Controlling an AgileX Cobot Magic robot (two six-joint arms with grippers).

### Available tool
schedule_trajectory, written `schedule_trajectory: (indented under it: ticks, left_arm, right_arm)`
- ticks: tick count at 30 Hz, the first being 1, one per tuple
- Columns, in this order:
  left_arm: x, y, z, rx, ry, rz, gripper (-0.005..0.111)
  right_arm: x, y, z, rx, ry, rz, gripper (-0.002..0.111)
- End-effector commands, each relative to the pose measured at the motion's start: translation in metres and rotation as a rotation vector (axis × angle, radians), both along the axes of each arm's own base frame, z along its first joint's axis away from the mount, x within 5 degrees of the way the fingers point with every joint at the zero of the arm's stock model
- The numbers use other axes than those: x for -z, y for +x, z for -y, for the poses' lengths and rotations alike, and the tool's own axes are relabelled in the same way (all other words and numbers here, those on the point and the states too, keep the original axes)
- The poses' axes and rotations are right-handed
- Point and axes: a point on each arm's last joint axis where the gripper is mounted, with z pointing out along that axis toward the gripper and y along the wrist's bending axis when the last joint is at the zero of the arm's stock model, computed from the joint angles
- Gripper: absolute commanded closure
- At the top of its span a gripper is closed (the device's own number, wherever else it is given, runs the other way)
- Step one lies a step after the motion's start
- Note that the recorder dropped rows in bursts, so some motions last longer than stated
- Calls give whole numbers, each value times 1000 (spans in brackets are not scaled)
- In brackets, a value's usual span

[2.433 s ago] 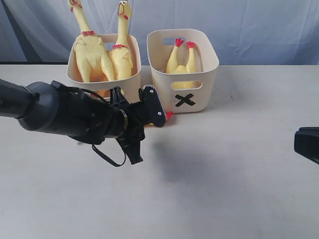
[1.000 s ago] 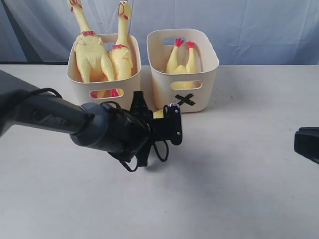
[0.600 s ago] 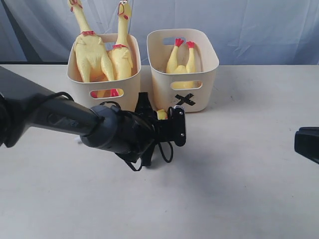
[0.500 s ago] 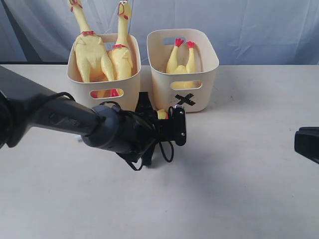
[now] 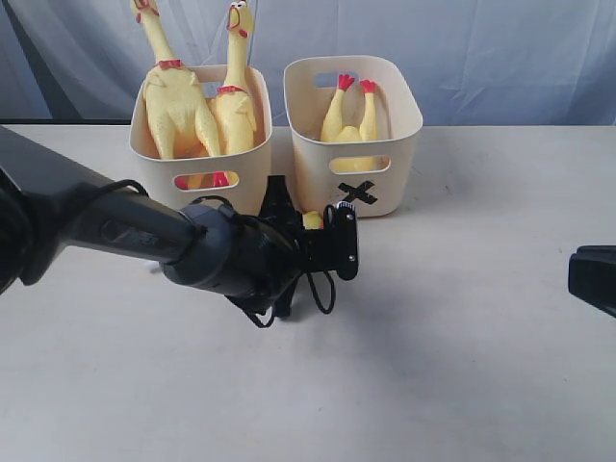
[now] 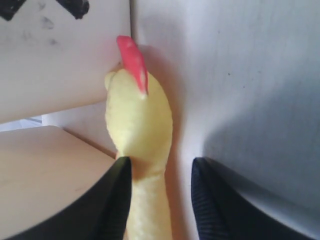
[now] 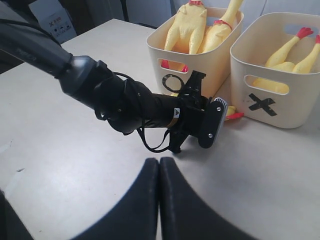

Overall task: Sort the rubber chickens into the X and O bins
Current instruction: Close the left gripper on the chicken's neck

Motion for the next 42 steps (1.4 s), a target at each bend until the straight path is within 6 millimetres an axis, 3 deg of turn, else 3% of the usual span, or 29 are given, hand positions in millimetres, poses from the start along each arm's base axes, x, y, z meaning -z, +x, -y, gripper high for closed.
schedule_trajectory:
  ticks: [1, 10, 21, 25, 32, 42]
  left_arm:
    - [1, 0, 0, -13, -8, 0, 68]
    - [4, 10, -15, -99, -49, -46, 68]
    - [7, 7, -9, -53, -91, -97, 69]
    - [7, 7, -9, -51, -89, -97, 79]
    - [7, 6, -9, -59, -92, -99, 106]
    - [7, 3, -14, -143, -63, -106, 107]
  right_arm:
    - [0, 0, 0, 6, 8, 5, 109]
    - [0, 0, 0, 6, 8, 5, 109]
    - [0, 0, 0, 6, 8, 5, 109]
    - [0, 0, 0, 9, 10, 8, 109]
    - [0, 0, 0, 9, 10, 8, 109]
    - [0, 0, 0, 9, 10, 8, 109]
